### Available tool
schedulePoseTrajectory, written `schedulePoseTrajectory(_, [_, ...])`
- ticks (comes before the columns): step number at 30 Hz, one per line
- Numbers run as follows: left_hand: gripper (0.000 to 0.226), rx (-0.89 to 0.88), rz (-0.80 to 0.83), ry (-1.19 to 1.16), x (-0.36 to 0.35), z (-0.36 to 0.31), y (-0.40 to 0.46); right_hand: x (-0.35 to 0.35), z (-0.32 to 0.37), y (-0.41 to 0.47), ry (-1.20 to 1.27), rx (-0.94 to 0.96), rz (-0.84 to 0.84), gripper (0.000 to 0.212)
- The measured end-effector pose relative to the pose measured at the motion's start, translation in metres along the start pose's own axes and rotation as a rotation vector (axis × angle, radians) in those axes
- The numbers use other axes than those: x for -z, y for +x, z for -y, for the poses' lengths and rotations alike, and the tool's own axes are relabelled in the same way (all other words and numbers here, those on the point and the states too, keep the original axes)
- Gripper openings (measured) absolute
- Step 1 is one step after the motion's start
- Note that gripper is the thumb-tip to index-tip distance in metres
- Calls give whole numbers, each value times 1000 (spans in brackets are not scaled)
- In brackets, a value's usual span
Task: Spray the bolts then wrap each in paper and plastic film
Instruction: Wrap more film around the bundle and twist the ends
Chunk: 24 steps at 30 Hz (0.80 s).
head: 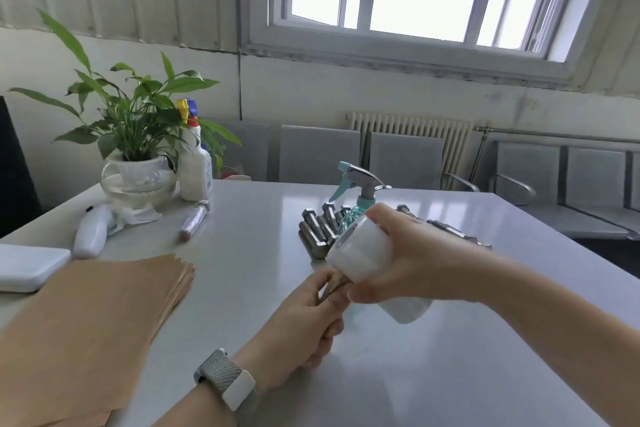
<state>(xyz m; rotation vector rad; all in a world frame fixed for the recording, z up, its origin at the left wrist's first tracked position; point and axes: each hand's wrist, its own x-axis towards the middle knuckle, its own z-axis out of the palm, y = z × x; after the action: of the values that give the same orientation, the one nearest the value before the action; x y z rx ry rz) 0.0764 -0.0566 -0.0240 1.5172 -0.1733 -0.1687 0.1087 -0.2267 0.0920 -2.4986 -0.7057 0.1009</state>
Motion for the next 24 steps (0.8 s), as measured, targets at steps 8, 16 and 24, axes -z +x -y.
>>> schedulePoseTrajectory(8, [17,-75,-162,-340,6,1,12,-59,2,9,-451,479,-517,70])
schedulePoseTrajectory(16, [51,27,-52,-741,19,-7,8,-82,-7,8,-342,517,-438,80])
schedulePoseTrajectory(24, [54,119,-19,-822,19,-11,10,-95,-19,7,-435,689,-451,70])
